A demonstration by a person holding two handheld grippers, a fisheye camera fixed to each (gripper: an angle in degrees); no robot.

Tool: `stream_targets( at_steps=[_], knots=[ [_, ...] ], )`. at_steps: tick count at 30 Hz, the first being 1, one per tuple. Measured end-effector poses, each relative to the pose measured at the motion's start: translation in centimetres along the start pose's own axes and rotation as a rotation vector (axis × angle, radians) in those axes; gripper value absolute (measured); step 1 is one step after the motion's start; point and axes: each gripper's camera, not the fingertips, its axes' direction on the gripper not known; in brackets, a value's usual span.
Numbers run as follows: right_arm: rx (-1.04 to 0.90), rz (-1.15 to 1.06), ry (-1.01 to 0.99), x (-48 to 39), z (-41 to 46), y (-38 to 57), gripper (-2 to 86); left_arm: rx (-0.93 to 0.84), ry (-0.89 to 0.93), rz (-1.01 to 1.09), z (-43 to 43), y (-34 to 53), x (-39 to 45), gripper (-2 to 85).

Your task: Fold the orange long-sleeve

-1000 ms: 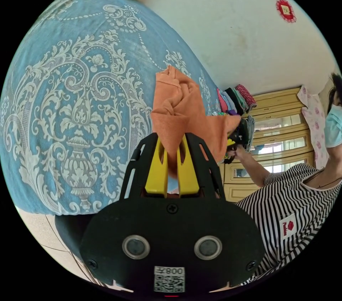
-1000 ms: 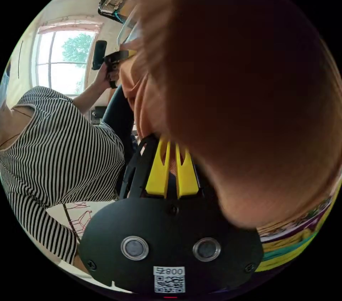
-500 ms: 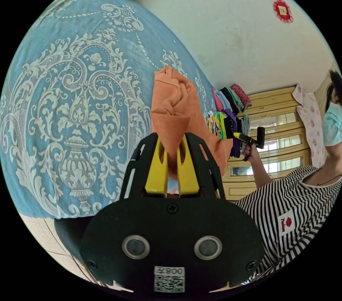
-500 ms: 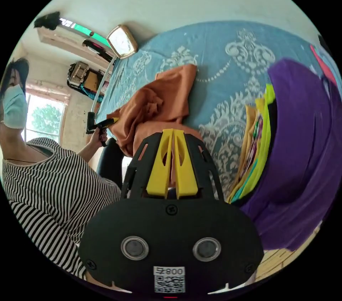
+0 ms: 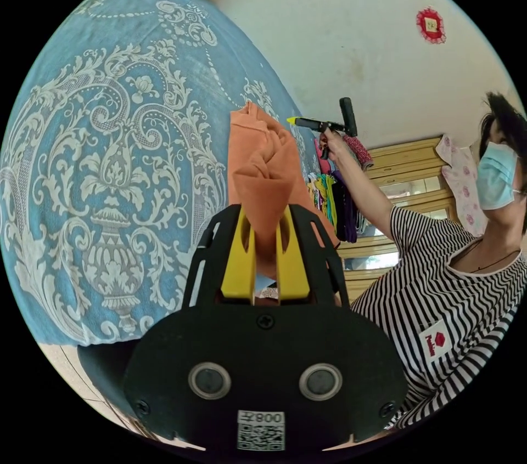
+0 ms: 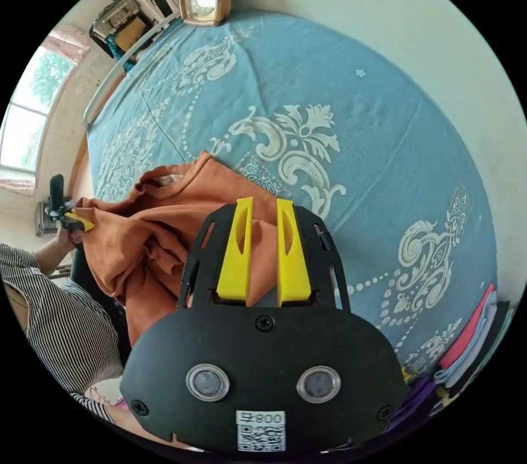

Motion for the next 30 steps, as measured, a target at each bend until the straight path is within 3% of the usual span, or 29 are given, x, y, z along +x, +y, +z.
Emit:
stream_targets(
  at_steps=[6,13,17,24,30],
  knots=[
    [-0.16,-0.081,0.038,-1.9,3.1,-5.0,8.8,0.081,0.093,-0.054,-2.7,-1.0,-2.0,9.4],
    [-0.17,-0.09,0.145,-5.3,2.3,-8.4,4.3,0.197,0.235,-0.174,-4.8,-2.2,-4.3,7.9],
    [-0.174,-0.069,0.168,-6.5,1.0,-9.7,1.7,0.217,0.218,-0.242,-6.0,-2.6,-4.1,5.7],
    [-0.104,-0.026,0.196,-9.1,-4.3,-11.2,1.7,0.193,0.19,-0.103,-8.7,-3.7,0.0,4.9],
    [-0.104,-0.113,0.202,-11.0,-8.9,-12.6,7.1,0.18,0.216,-0.107,-10.0,-3.7,1.1,4.8]
  ],
)
